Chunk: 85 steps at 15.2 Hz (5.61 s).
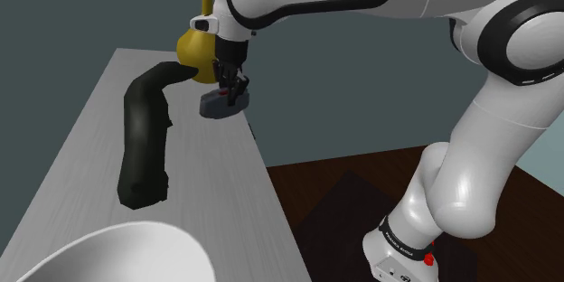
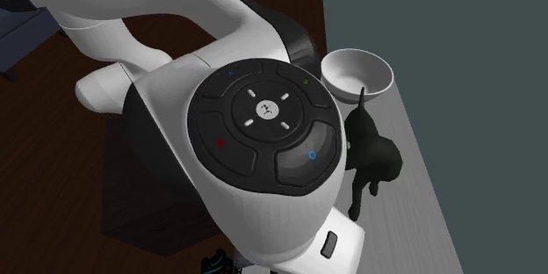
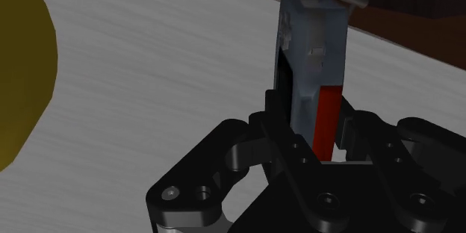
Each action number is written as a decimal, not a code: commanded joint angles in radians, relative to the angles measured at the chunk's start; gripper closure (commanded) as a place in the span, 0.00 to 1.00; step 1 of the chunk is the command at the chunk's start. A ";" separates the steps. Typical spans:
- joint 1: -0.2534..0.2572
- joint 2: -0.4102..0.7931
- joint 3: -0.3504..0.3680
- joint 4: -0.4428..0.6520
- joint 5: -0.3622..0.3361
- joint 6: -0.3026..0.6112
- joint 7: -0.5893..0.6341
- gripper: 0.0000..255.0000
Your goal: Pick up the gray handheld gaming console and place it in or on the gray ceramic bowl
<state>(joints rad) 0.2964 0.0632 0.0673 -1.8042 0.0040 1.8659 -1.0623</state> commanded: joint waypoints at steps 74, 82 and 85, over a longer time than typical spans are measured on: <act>0.502 0.201 0.378 0.525 -0.110 -0.342 0.862 1.00; 0.488 0.173 0.376 0.406 -0.097 -0.250 0.857 1.00; 0.488 0.173 0.376 0.407 -0.097 -0.250 0.857 1.00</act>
<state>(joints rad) 0.7846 0.2364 0.4429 -1.3971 -0.0933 1.6156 -0.2049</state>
